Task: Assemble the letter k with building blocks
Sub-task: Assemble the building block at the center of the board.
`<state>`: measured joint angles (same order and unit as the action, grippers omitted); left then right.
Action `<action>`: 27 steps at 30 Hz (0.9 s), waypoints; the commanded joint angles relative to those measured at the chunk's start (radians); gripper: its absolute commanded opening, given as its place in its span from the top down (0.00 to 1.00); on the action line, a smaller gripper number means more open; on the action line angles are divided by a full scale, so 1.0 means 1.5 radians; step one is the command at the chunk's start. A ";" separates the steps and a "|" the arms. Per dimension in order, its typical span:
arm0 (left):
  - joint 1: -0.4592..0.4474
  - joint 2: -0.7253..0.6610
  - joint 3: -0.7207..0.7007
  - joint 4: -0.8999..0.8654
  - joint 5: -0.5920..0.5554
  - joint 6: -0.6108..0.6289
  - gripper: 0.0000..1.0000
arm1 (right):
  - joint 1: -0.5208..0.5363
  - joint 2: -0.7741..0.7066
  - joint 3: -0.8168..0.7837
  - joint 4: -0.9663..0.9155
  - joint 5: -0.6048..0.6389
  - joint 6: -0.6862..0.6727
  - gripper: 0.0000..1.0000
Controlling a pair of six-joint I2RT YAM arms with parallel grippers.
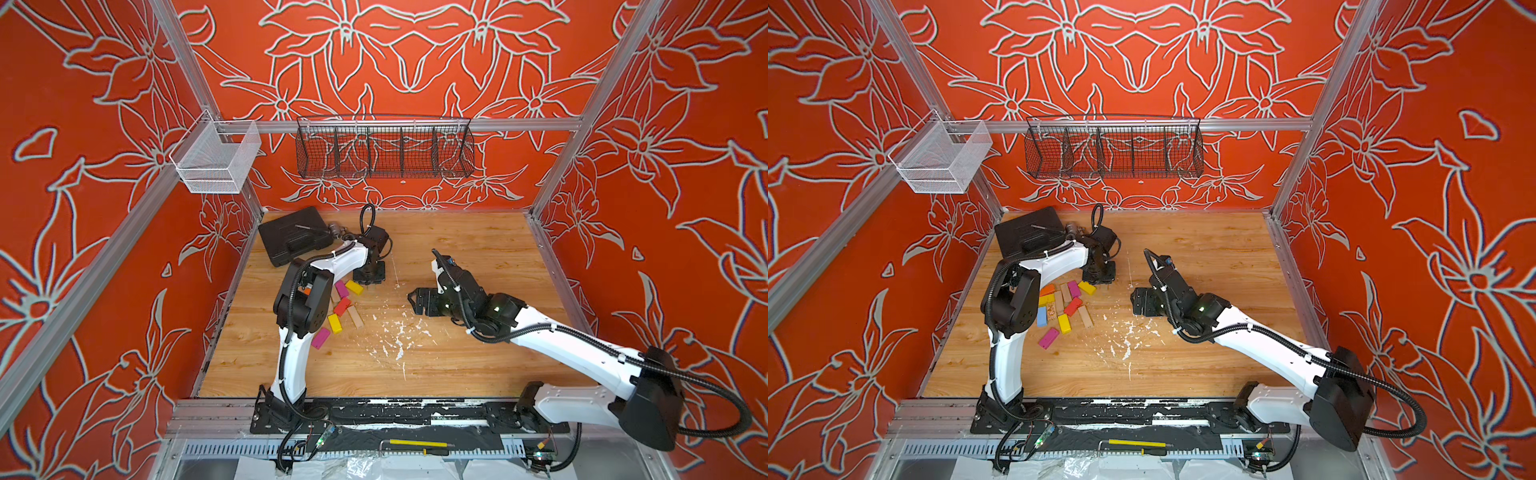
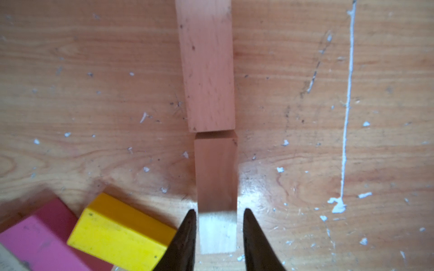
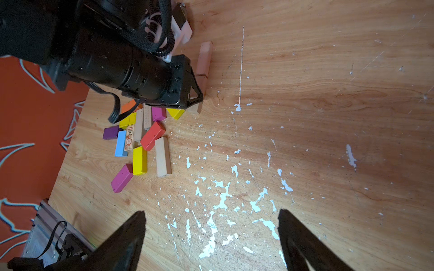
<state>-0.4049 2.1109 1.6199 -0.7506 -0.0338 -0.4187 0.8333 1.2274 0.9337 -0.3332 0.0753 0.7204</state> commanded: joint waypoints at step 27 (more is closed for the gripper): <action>0.003 0.068 0.086 -0.054 -0.054 0.002 0.63 | 0.003 -0.020 -0.016 -0.014 0.032 0.018 0.10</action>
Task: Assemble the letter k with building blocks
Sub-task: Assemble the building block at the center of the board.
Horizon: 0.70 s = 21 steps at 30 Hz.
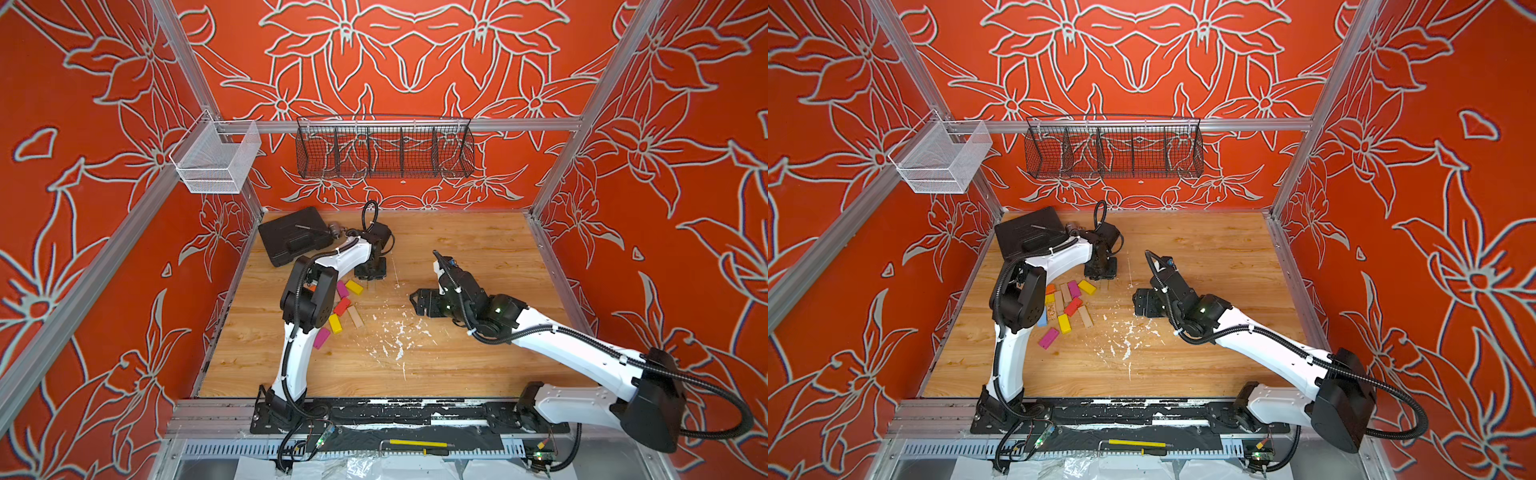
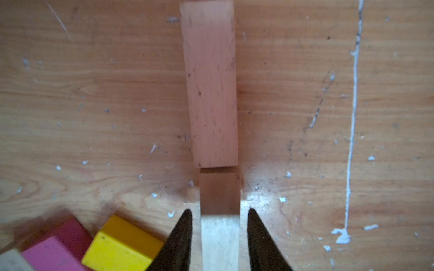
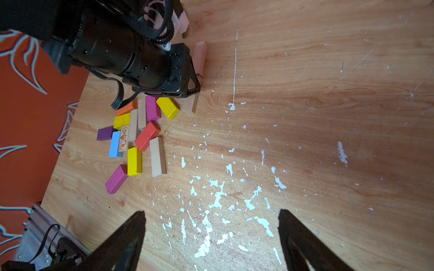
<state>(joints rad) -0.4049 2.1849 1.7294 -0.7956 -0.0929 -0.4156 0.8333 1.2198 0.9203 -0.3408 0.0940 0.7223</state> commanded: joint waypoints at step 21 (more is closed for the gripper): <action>0.003 0.034 0.034 -0.032 -0.017 0.001 0.71 | 0.004 0.004 0.007 -0.007 0.017 0.013 0.10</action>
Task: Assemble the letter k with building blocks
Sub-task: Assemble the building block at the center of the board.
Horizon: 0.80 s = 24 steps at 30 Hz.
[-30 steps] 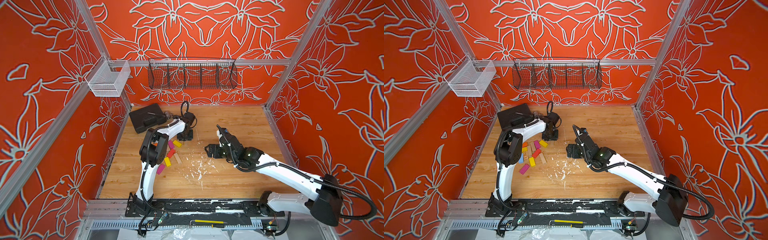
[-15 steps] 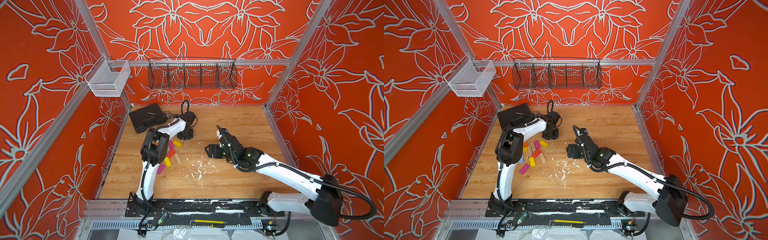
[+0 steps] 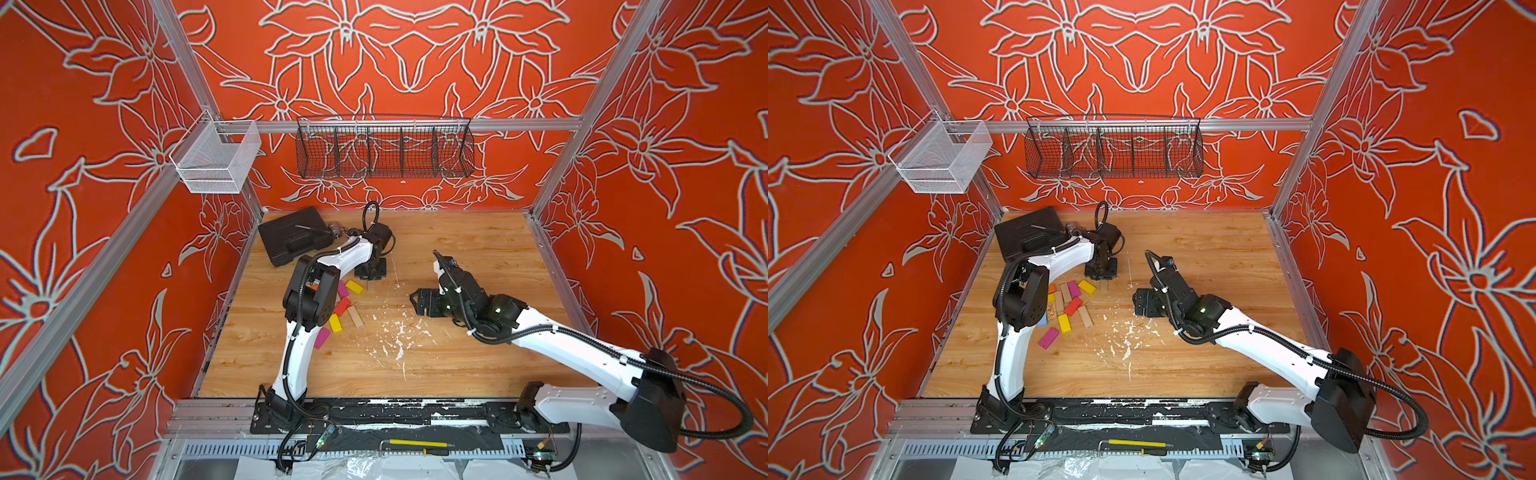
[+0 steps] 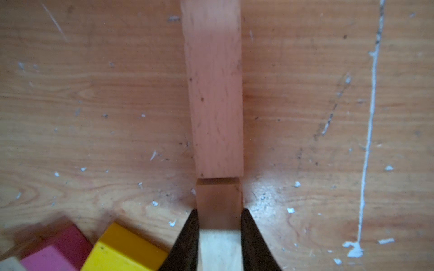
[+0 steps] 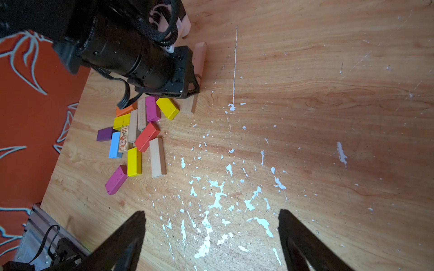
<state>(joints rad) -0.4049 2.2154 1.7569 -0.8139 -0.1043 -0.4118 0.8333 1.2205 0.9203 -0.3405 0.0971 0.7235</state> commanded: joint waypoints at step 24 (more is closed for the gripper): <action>0.009 0.026 0.042 -0.030 -0.007 -0.005 0.72 | 0.003 0.026 0.020 -0.007 0.014 0.008 0.10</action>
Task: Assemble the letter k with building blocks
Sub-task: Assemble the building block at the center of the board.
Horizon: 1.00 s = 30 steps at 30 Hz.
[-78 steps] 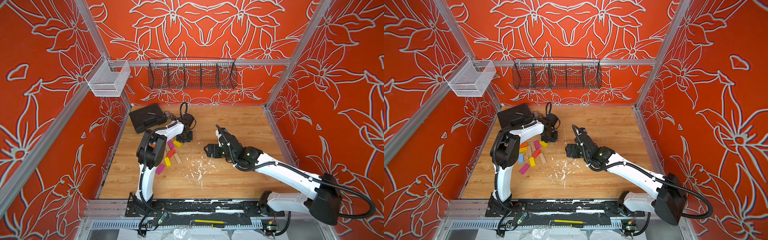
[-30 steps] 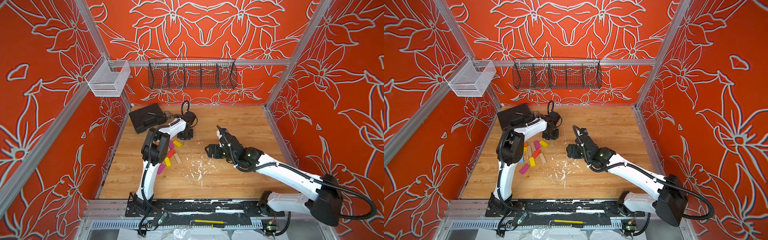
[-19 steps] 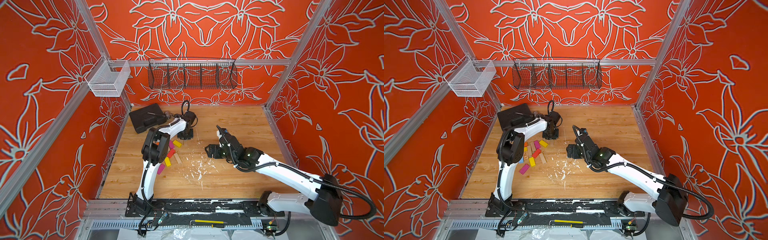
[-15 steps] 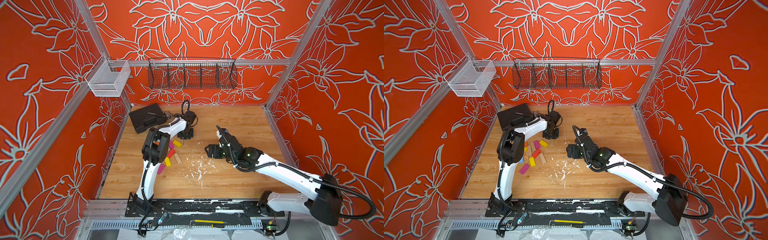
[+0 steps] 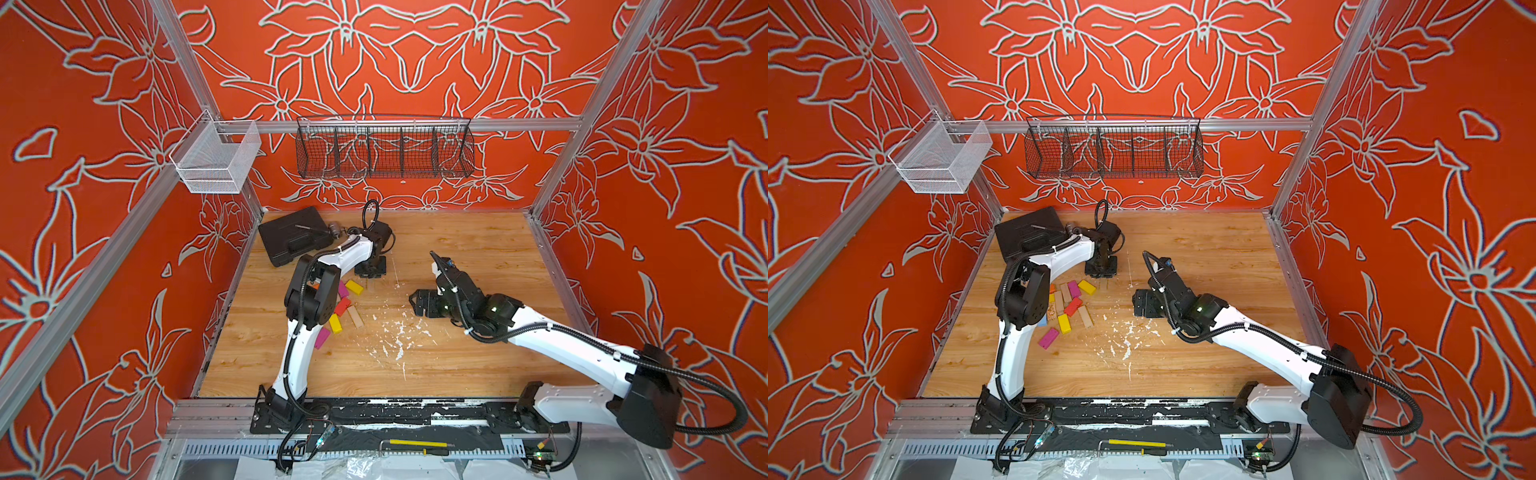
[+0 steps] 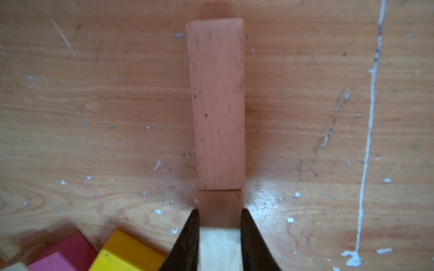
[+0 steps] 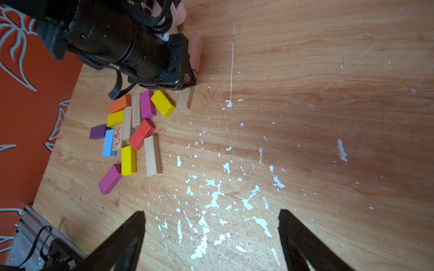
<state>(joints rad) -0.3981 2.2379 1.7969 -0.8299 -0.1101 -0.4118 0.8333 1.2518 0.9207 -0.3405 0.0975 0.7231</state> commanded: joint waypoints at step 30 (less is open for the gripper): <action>0.007 -0.045 0.000 -0.018 0.021 -0.016 0.64 | 0.004 0.002 0.020 -0.010 0.008 0.012 0.10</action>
<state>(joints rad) -0.3923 2.2414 1.8050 -0.8295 -0.0952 -0.4168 0.8333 1.2568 0.9226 -0.3405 0.0971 0.7231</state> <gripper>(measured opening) 0.362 0.902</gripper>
